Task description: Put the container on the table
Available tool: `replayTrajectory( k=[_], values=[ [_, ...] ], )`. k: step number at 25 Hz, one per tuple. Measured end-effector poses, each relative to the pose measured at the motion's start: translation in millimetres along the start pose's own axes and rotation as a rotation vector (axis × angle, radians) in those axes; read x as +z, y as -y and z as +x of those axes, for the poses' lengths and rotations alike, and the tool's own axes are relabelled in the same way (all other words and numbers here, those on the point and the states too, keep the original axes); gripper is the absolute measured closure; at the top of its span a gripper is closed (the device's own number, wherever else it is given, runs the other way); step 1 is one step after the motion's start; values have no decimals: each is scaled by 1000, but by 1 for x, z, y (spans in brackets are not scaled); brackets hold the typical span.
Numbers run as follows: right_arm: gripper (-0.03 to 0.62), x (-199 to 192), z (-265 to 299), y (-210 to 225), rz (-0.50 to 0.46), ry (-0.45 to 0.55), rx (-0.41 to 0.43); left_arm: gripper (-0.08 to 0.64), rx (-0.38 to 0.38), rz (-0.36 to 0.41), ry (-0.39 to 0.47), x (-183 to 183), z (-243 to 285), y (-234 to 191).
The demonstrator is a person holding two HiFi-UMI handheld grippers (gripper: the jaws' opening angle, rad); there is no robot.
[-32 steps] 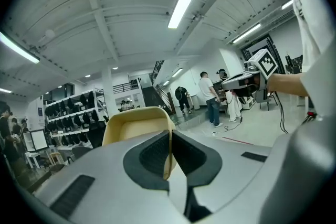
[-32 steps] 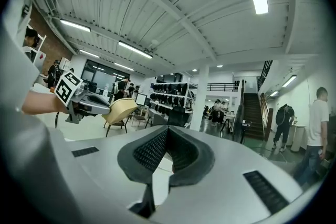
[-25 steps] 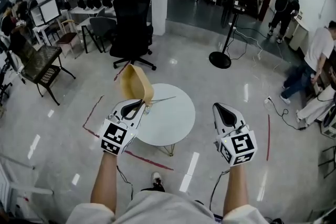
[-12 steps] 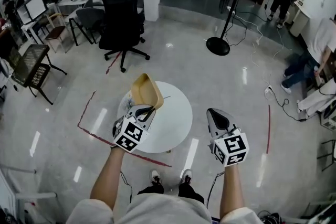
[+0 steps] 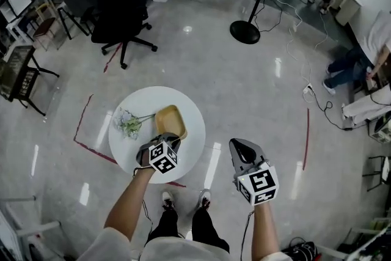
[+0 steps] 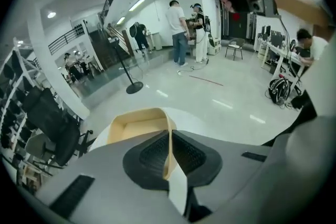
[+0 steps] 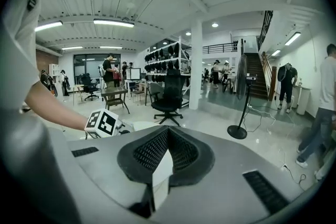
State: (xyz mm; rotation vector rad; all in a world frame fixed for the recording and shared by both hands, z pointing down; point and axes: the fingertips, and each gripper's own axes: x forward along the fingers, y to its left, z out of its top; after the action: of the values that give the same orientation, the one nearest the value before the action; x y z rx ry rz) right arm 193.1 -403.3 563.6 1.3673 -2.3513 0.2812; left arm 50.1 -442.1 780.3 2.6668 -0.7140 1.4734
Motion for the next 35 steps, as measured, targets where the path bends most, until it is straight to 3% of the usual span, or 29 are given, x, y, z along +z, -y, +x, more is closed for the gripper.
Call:
replayTrajectory(
  k=[7, 12, 18, 21, 23, 26, 31, 35],
  values=[
    [580, -50, 7, 29, 100, -81, 21, 529, -73, 32, -90, -15, 75, 15],
    [578, -72, -1, 48, 132, -114, -19, 528, -121, 5, -114, -20, 106, 25],
    [578, -77, -7, 55, 179, -124, -74, 512, -154, -53, -87, -12, 113, 24],
    [578, -66, -8, 53, 175, -112, -69, 414, -168, -72, -50, 0, 94, 22],
    [578, -53, -10, 49, 147, -98, -60, 396, -169, -101, -8, 8, 72, 19],
    [578, -19, -11, 41, 100, -50, -52, 401, -119, -189, 102, 23, 22, -1],
    [578, 57, -21, 31, 34, 64, -37, 519, 92, -315, 315, 59, -95, -61],
    [578, 110, -25, 14, -19, 128, -18, 540, 235, -379, 473, 75, -196, -97]
  ],
)
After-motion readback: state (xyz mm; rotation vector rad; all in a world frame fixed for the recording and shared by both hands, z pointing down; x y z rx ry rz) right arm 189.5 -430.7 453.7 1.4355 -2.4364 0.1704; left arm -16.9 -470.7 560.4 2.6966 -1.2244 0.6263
